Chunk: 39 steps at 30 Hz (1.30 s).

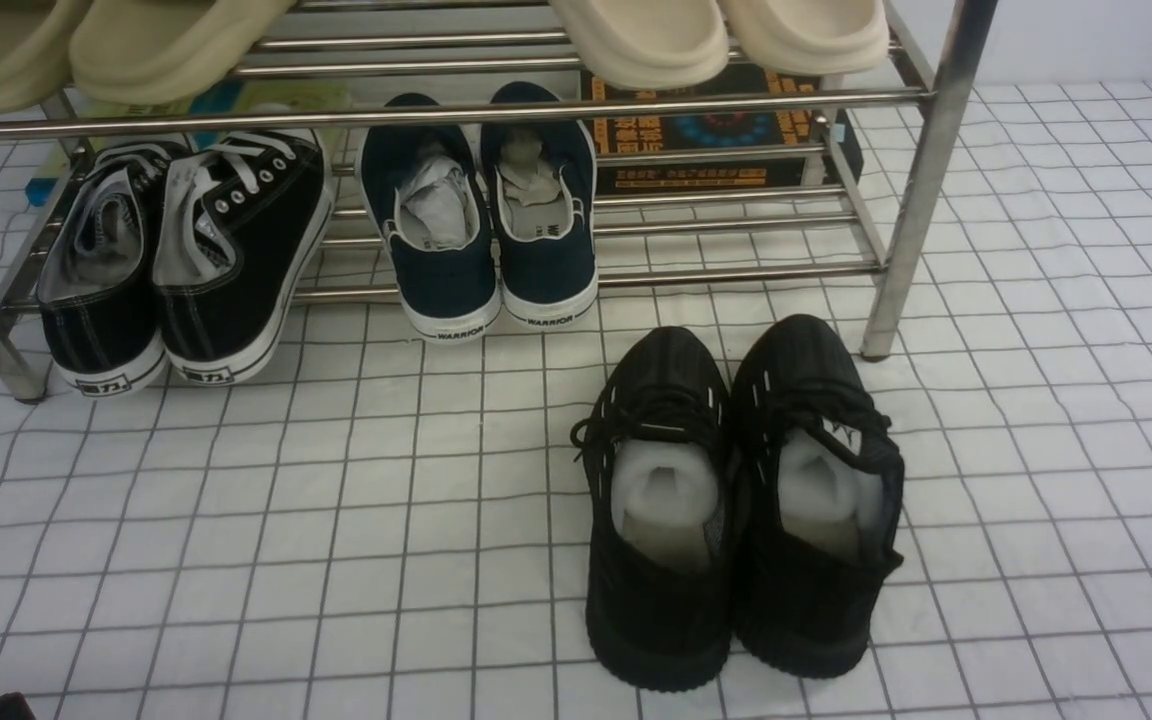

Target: Take the shoes off the shelf with your hand from the white checkered tablecloth.

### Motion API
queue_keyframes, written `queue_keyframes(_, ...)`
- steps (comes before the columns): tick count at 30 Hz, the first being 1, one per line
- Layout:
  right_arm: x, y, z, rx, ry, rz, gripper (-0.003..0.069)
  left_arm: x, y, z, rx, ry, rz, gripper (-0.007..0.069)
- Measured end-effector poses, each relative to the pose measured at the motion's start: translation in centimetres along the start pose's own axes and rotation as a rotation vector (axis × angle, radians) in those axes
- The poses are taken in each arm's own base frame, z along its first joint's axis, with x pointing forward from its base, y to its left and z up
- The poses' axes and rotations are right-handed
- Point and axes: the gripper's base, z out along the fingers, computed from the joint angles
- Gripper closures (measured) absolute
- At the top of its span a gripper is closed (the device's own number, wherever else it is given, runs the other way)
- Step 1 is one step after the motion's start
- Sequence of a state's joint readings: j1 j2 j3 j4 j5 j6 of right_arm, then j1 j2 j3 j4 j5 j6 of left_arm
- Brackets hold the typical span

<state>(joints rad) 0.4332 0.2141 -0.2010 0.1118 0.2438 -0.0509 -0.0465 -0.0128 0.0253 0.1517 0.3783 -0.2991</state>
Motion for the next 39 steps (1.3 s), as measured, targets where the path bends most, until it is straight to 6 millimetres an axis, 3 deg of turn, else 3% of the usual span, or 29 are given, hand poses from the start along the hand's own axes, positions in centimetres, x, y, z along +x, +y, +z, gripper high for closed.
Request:
queue_keyframes(8,4.8,-2.0,-1.3,0.321,0.024,-0.047,0.0645,0.0,0.0,0.0,0.000,0.000,0.000,0.0384)
queue_keyframes(13,7.2,-2.6,-1.0,0.395,0.114,-0.014,0.0639,0.0,0.0,0.0,0.000,0.000,0.000,0.0384)
queue_keyframes(39,7.4,-2.3,-0.9,0.349,0.136,-0.023,0.0606,0.0,0.0,0.0,0.000,0.000,0.000,0.0384)
